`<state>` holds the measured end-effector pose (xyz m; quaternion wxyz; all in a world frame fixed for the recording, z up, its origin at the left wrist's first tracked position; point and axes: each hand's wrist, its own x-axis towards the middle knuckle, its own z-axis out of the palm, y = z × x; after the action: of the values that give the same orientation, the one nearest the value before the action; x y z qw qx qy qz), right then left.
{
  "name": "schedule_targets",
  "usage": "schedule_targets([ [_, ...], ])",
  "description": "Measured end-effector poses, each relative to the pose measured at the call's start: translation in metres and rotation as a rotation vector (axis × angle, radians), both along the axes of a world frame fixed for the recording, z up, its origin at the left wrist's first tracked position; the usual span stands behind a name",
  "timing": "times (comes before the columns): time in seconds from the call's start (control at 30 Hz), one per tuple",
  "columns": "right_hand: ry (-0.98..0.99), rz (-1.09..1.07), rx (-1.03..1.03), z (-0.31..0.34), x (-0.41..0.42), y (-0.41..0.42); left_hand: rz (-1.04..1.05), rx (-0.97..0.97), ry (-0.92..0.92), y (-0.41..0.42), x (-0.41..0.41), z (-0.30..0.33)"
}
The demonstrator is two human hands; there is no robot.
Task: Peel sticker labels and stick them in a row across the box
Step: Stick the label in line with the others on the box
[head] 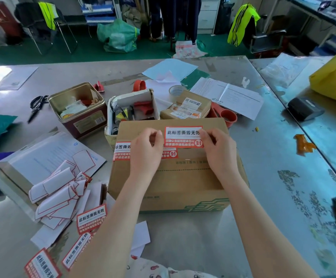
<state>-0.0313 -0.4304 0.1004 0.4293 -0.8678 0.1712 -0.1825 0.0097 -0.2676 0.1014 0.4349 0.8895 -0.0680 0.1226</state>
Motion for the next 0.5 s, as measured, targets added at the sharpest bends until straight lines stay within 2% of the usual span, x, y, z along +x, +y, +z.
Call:
schedule_targets([
  [0.13,0.015,-0.064,0.029,-0.002,0.002,-0.011,0.008,0.017,-0.017,0.012,-0.001,-0.006],
  [0.37,0.1,-0.029,-0.039,0.001,-0.006,-0.023,-0.336,0.333,0.014,0.011,-0.008,-0.009],
  [0.5,0.134,-0.007,-0.07,0.0,-0.009,-0.027,-0.43,0.494,-0.035,0.011,-0.01,-0.011],
])
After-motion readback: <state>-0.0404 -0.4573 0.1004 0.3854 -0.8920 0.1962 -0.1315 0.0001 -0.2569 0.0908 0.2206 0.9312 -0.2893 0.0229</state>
